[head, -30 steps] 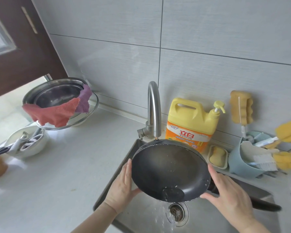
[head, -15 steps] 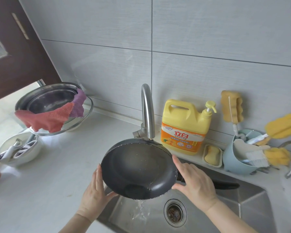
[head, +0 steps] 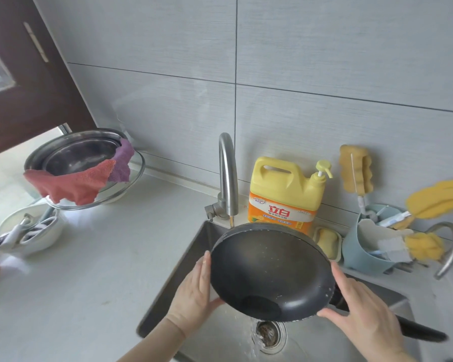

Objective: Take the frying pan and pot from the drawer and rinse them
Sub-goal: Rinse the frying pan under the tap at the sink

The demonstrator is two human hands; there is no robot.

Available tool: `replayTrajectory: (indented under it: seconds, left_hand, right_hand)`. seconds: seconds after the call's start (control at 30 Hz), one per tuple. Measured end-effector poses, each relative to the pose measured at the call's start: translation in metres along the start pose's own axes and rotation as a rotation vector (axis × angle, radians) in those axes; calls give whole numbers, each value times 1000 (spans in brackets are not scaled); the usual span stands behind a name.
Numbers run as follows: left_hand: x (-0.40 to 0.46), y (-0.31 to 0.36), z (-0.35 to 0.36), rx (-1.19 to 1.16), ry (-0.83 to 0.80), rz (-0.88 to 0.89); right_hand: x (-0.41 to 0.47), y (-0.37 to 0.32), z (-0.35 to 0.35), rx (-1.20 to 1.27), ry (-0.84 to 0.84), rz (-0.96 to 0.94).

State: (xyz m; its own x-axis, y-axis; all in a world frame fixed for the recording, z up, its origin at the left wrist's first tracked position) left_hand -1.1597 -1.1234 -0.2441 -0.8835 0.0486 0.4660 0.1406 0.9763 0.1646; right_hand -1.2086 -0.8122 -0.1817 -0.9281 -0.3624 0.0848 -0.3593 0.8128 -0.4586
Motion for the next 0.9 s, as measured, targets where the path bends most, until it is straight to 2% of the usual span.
replayTrajectory:
  seconds: [0.17, 0.4, 0.6, 0.73, 0.9]
  left_hand:
    - [15, 31, 6, -2, -42, 57]
    - [16, 32, 9, -1, -26, 72]
    - [-1, 0, 6, -75, -92, -42]
    - [-16, -36, -10, -84, -17, -80]
    - [-32, -74, -24, -18, 0, -139]
  right_hand:
    - [-10, 9, -21, -23, 28, 50]
    - [-6, 8, -21, -1, 30, 55]
    - [10, -7, 5, 18, -14, -16]
    - [27, -31, 22, 25, -38, -74]
    - [51, -58, 44, 13, -35, -152]
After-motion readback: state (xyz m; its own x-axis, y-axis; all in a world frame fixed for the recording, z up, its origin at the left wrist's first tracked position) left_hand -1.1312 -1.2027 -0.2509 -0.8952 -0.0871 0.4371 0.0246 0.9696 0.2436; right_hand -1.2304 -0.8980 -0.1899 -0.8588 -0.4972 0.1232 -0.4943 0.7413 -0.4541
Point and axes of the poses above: each hand's wrist, its own x-axis towards the middle knuckle, its own z-axis out of the palm, y = z × x, the point moved 9 cm from there along x, towards the middle knuckle, and after that the axes turned 6 degrees about x, right-handed, at the moved point
